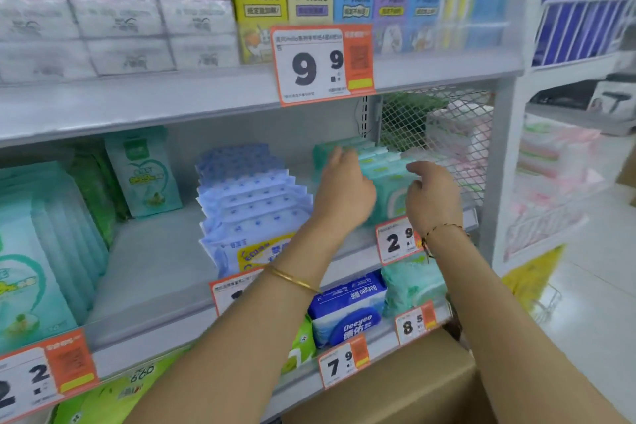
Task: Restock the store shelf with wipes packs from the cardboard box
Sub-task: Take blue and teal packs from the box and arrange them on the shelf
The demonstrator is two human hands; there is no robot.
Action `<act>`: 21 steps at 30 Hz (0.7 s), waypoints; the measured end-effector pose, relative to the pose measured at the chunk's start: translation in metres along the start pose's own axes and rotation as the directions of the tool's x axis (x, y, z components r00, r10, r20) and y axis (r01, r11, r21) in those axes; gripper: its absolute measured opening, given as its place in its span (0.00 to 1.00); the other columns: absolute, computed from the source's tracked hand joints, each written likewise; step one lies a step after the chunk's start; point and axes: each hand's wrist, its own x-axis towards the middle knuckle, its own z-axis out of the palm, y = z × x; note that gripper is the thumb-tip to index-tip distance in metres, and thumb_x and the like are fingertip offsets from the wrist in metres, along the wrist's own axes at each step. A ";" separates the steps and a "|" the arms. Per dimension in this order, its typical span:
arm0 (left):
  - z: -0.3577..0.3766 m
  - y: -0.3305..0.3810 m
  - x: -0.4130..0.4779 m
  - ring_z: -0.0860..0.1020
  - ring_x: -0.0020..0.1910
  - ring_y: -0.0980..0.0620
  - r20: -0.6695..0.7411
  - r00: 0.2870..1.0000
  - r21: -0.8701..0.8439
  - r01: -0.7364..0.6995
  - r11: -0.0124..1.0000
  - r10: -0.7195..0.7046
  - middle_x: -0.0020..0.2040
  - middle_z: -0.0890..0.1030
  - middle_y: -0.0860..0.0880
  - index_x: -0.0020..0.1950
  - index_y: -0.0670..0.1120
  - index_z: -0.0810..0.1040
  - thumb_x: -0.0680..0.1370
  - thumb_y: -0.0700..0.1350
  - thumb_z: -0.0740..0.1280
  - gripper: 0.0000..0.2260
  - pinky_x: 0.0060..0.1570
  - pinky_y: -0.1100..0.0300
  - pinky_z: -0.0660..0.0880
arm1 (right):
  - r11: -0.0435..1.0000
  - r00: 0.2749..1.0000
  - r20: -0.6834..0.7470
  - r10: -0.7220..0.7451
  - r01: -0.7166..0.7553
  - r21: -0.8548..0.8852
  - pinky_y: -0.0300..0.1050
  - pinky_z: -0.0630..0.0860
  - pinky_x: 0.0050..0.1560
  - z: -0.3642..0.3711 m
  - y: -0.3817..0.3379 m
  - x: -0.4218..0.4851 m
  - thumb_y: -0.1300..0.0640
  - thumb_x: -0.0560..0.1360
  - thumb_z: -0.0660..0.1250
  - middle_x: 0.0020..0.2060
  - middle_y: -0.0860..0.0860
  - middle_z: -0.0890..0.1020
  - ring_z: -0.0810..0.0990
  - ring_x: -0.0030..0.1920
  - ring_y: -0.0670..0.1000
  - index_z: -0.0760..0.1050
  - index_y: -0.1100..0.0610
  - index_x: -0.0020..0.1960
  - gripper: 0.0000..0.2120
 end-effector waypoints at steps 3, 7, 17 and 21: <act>0.016 -0.009 0.041 0.71 0.63 0.38 0.089 0.995 0.148 0.027 0.989 -0.040 0.63 0.73 0.37 0.59 0.34 0.73 0.73 0.31 0.58 0.15 0.61 0.50 0.69 | 0.986 0.997 0.069 -0.042 0.053 -0.157 0.49 0.65 0.63 0.005 0.007 0.012 0.64 0.78 0.55 0.66 0.59 0.72 0.69 0.66 0.60 0.70 0.61 0.68 0.19; 0.021 -0.037 0.105 0.75 0.61 0.39 0.158 0.981 0.387 0.046 0.921 -0.115 0.63 0.76 0.38 0.61 0.37 0.75 0.76 0.37 0.59 0.15 0.59 0.52 0.72 | 0.921 0.983 0.093 -0.159 0.181 -0.344 0.48 0.62 0.68 0.011 0.004 0.029 0.58 0.79 0.55 0.67 0.55 0.72 0.66 0.68 0.57 0.72 0.59 0.65 0.17; 0.044 -0.062 0.187 0.62 0.73 0.42 0.355 0.916 0.474 -0.001 0.881 -0.189 0.76 0.61 0.44 0.75 0.48 0.58 0.76 0.61 0.46 0.30 0.72 0.47 0.58 | 0.868 0.953 0.195 -0.232 0.294 -0.401 0.46 0.51 0.74 0.023 0.019 0.032 0.48 0.82 0.45 0.67 0.49 0.72 0.64 0.70 0.52 0.71 0.53 0.66 0.21; 0.057 -0.068 0.195 0.69 0.66 0.39 0.333 0.919 0.538 0.000 0.843 -0.212 0.68 0.71 0.43 0.68 0.52 0.67 0.69 0.64 0.45 0.32 0.66 0.44 0.64 | 0.861 0.958 0.144 -0.249 0.287 -0.419 0.47 0.54 0.74 0.028 0.023 0.032 0.44 0.77 0.36 0.64 0.48 0.74 0.66 0.69 0.51 0.73 0.52 0.64 0.31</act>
